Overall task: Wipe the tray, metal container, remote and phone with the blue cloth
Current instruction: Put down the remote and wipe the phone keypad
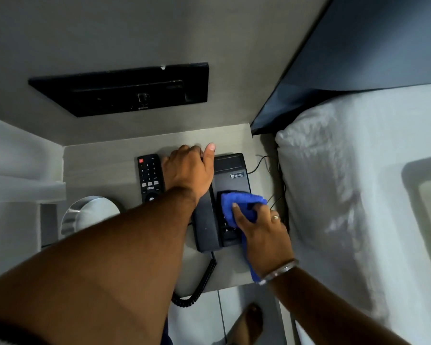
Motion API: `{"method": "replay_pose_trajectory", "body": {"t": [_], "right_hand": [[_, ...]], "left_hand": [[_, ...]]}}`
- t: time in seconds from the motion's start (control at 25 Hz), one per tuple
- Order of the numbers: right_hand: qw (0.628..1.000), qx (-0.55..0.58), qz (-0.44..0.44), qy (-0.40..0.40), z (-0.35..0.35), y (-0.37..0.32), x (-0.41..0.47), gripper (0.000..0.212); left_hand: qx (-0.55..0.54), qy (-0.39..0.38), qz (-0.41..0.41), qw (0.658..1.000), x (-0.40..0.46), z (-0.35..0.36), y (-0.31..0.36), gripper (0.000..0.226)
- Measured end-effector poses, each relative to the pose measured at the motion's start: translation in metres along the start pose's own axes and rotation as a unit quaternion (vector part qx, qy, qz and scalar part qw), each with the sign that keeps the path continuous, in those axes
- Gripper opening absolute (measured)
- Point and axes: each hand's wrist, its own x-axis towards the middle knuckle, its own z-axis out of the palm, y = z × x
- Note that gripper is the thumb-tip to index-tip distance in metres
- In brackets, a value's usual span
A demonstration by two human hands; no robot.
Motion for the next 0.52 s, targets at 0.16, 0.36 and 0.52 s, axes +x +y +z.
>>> {"method": "replay_pose_trajectory", "body": {"t": [0.16,0.36,0.52], "right_hand": [[0.996,-0.040,-0.073,0.024,0.008,-0.002,0.006,0.071],[0.995,-0.019,0.084,0.059,0.007,0.016,-0.005,0.075],[0.998,-0.016,-0.024,0.056,0.023,-0.013,-0.014,0.070]], "left_hand": [[-0.009,0.001,0.006,1.000,-0.001,0.001,-0.001,0.072],[-0.003,-0.004,0.011,1.000,-0.001,0.000,-0.001,0.072],[0.002,-0.002,0.014,1.000,0.001,0.001,-0.002,0.070]]}}
